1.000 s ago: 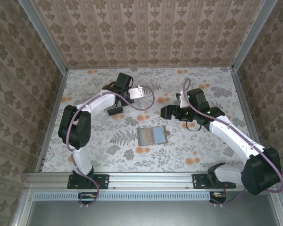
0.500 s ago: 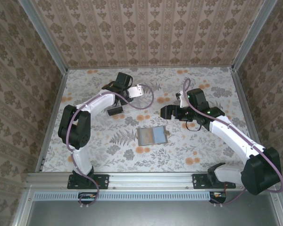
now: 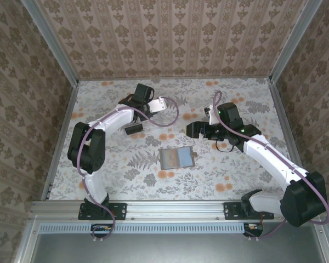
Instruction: Take the credit cards out of the card holder
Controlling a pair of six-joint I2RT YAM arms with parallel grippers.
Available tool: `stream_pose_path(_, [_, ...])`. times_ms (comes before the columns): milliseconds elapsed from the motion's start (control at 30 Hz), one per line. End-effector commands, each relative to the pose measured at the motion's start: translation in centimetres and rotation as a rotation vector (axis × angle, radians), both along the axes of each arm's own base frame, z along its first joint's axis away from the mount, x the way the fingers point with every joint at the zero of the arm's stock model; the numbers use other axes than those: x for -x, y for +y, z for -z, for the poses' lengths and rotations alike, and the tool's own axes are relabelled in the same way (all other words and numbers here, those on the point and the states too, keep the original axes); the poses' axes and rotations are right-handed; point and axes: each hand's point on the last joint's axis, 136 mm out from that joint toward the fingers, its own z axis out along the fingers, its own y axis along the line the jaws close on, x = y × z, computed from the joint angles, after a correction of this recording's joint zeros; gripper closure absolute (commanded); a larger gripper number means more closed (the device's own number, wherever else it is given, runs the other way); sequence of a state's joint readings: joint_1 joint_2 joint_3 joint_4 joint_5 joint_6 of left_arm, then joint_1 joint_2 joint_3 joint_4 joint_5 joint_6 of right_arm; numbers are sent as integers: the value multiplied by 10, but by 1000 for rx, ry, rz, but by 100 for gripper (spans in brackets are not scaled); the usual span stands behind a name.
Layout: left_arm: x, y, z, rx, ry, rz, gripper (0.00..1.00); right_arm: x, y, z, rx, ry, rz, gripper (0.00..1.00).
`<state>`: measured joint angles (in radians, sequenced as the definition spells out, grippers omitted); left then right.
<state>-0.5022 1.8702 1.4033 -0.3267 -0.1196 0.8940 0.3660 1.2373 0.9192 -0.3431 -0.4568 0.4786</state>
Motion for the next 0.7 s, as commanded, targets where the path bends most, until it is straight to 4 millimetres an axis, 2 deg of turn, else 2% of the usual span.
stream_pose_path(0, [-6,5,-11,-3,-40,-19,70,-1,2,0,-26,9,-5,0])
stream_pose_path(433, [-14,13,-9,-25,-61,-54,69,0,3,0,-32,12,-5,0])
stream_pose_path(667, [-8,11,-12,-5,-41,-39,67,-1,3,0,-32,13,-6,0])
